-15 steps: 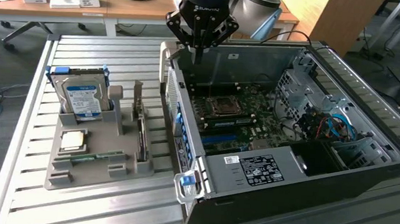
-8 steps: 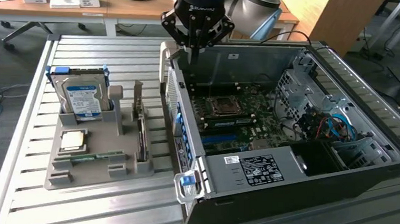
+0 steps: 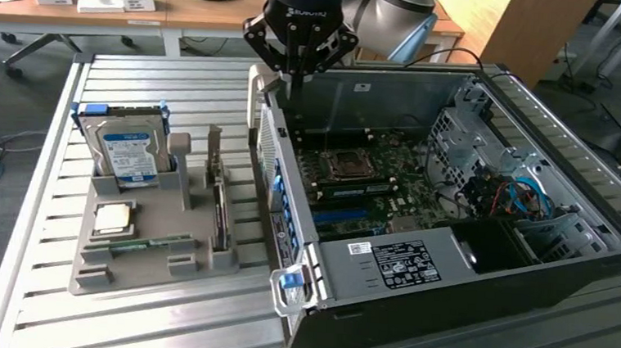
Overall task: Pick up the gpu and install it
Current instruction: 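Reach for the gpu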
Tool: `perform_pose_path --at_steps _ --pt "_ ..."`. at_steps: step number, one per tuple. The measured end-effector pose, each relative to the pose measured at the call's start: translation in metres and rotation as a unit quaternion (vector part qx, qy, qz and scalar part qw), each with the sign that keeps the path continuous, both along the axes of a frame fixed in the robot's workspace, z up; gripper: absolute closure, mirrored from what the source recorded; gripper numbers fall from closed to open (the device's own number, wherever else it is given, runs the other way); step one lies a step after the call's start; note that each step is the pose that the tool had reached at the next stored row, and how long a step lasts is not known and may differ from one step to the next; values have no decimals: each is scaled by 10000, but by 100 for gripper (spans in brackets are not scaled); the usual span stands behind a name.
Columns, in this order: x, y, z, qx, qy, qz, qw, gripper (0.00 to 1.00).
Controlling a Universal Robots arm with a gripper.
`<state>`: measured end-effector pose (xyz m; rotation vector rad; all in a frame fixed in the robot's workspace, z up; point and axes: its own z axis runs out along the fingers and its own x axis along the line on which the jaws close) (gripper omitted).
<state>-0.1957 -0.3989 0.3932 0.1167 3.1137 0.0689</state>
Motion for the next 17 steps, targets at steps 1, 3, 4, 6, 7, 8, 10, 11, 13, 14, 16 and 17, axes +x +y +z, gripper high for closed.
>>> perform_pose_path --at_steps 1,3,4,6,7,8,10,11,13,14,16,17 --pt "-8 0 0 0 0 0 10000 89" --pt "-24 0 0 0 0 0 10000 89" --pt "-32 0 0 0 0 0 10000 89" --pt "-48 0 0 0 0 0 10000 89" --pt "-56 0 0 0 0 0 10000 89" --pt "-64 0 0 0 0 1 10000 89" --pt "-78 0 0 0 0 0 10000 89" --pt "-84 0 0 0 0 0 10000 89" --pt "-97 0 0 0 0 0 10000 89" --pt "-103 0 0 0 0 0 10000 89" --pt "-116 0 0 0 0 0 10000 89" --pt "-122 0 0 0 0 0 10000 89"
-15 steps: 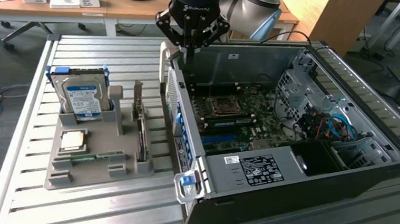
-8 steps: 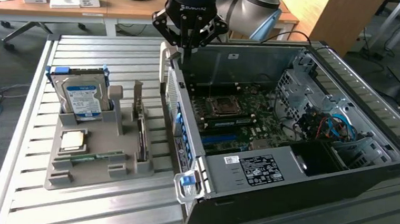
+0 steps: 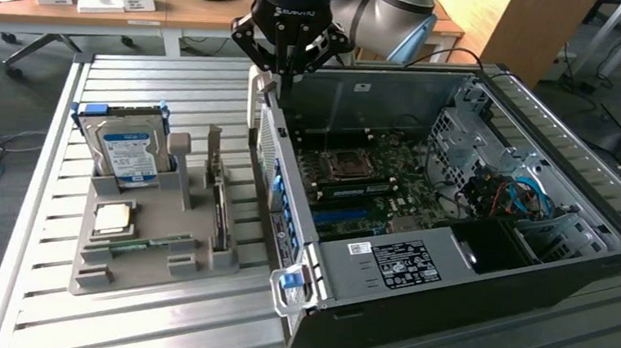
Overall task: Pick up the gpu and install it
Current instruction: 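Reach for the gpu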
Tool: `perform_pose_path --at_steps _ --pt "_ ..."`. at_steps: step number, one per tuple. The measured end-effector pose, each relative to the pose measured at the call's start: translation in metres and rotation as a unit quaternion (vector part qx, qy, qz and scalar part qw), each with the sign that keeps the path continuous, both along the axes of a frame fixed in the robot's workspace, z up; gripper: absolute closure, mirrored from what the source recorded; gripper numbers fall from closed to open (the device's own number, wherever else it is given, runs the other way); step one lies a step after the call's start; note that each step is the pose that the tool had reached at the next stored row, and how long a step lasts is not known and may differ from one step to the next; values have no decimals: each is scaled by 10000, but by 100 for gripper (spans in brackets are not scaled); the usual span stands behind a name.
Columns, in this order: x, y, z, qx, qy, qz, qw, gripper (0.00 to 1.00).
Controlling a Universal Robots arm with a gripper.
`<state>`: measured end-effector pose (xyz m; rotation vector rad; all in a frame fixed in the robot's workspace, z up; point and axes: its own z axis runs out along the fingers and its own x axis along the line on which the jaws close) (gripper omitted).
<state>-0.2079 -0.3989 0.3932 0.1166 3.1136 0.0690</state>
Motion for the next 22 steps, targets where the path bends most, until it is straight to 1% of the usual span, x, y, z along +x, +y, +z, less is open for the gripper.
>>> perform_pose_path --at_steps 9,22 --pt "-73 0 0 0 -1 0 10000 89" --pt "-290 0 0 0 -5 0 10000 89"
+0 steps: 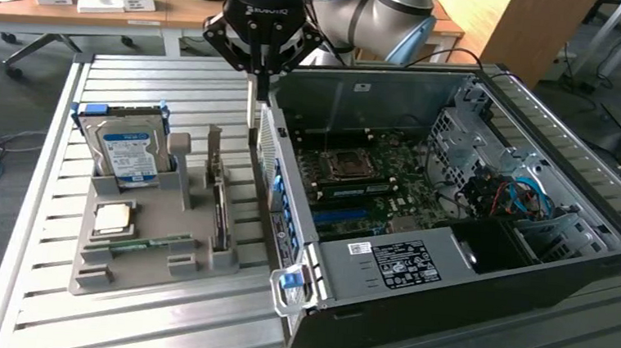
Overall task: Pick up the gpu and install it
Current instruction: 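Reach for the gpu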
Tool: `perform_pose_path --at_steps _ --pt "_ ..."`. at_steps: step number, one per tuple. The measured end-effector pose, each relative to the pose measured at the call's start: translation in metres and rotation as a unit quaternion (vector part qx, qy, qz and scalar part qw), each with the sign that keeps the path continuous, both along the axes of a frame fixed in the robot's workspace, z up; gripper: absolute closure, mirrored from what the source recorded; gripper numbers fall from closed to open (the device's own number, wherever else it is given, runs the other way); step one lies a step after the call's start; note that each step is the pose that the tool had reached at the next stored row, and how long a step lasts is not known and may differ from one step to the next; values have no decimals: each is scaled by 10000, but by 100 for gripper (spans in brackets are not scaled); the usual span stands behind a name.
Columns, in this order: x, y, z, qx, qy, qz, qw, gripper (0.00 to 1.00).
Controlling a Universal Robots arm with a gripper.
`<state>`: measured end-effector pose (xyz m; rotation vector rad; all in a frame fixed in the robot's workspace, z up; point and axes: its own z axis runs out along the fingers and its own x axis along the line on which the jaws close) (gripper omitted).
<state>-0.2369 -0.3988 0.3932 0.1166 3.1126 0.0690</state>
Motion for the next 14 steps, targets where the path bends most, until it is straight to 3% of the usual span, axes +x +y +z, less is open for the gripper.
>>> perform_pose_path --at_steps 14 --pt "-190 0 0 0 -2 0 10000 89"
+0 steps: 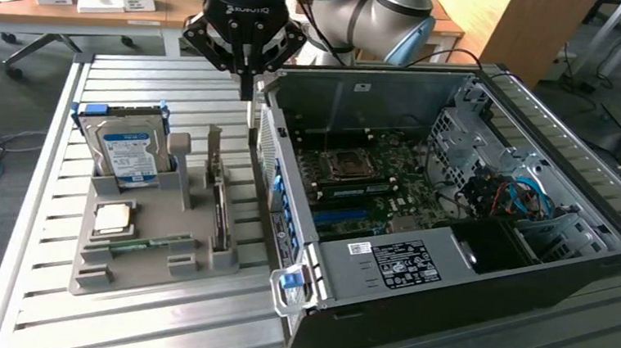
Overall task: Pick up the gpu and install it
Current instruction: 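Reach for the gpu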
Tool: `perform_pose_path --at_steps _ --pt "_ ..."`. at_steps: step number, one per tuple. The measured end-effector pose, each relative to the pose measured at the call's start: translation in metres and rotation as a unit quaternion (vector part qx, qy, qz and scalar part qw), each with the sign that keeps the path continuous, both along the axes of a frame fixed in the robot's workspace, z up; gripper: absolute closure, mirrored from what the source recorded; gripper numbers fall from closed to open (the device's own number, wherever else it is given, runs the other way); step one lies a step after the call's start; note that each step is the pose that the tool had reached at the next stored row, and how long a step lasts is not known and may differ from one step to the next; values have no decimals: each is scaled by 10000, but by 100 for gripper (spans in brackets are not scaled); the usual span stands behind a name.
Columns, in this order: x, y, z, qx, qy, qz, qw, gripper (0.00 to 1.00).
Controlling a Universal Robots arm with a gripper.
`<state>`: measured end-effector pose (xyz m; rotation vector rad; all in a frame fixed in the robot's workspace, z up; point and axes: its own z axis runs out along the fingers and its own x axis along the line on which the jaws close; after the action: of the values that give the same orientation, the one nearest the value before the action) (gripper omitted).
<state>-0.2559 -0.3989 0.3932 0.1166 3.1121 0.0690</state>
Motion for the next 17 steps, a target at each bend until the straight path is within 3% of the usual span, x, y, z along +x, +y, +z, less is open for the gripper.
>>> perform_pose_path --at_steps 17 --pt "-260 0 -1 0 -1 0 10000 89"
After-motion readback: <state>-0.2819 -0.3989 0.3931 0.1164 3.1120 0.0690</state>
